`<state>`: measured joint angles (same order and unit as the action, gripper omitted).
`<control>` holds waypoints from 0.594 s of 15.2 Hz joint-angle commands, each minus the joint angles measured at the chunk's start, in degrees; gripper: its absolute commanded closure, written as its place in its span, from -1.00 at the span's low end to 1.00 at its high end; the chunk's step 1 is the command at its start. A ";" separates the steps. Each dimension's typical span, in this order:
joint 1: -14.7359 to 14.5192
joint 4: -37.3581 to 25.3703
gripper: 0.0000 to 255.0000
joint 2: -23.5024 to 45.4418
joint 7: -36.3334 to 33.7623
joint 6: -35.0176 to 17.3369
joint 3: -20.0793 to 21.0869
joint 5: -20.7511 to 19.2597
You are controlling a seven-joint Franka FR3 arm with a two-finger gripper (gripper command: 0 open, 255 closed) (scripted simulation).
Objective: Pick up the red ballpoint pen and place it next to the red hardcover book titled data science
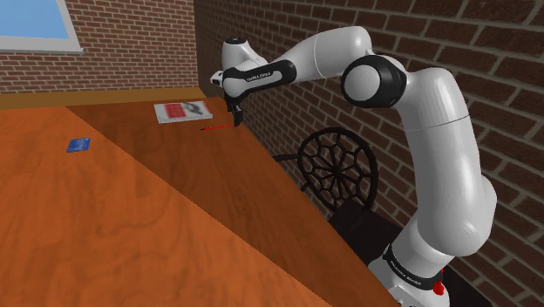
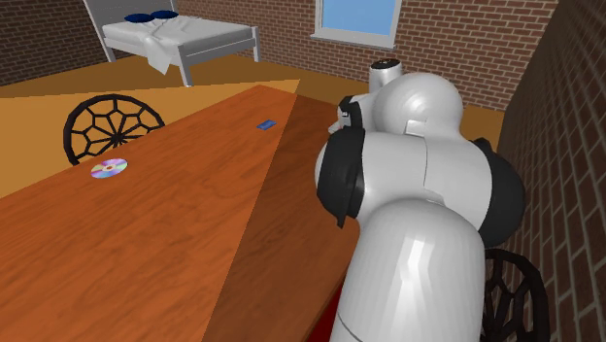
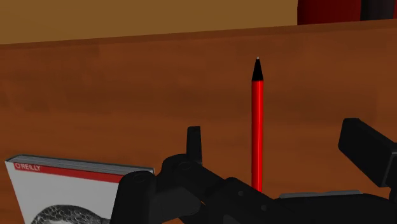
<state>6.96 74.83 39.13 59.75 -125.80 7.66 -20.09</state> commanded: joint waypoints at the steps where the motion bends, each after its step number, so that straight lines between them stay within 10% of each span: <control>1: -0.13 0.02 -1.00 -2.07 0.26 2.07 0.33 0.39; 9: -0.20 0.10 -1.00 -3.00 0.33 2.93 0.47 0.54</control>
<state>6.75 74.92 36.15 60.08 -122.87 8.13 -19.55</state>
